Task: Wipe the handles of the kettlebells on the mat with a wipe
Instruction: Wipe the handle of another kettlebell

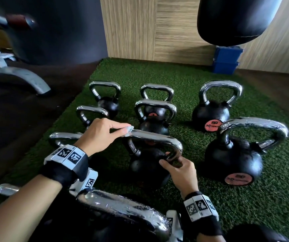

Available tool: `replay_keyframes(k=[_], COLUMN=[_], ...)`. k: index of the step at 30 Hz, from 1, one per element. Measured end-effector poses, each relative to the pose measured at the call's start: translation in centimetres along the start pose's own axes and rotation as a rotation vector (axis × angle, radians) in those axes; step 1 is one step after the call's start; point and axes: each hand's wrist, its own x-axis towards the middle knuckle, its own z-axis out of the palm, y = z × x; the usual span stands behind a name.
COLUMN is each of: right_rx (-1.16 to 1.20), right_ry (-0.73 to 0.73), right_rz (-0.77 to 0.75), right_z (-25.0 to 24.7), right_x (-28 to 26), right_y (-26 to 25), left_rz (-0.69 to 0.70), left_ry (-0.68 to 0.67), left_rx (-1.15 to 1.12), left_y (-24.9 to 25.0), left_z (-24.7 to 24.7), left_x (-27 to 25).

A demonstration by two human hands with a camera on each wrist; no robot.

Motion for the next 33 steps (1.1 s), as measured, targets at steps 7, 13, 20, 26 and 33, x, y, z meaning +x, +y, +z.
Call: replay_keyframes(k=[7, 13, 20, 26, 33], right_rx=[0.034, 0.043, 0.009, -0.096, -0.262], right_ry=[0.023, 0.025, 0.037, 0.054, -0.015], right_rz=[-0.002, -0.011, -0.010, -0.015, -0.171], right_z=[0.6, 0.6, 0.5, 0.0, -0.9], right_x=[0.0, 0.2, 0.2, -0.4, -2.4], right_y=[0.6, 0.8, 0.2, 0.0, -0.2], left_rz=[-0.060, -0.145, -0.205, -0.246, -0.194], left_ry=[-0.018, -0.044, -0.158, -0.128, -0.066], left_rx=[-0.284, -0.614, -0.502, -0.343, -0.181], left_y=[-3.6, -5.3, -5.2, -5.1, -4.4], left_z=[1.9, 4.3, 6.4, 6.2, 6.8], left_x=[-0.8, -1.5, -2.1, -2.6, 0.0])
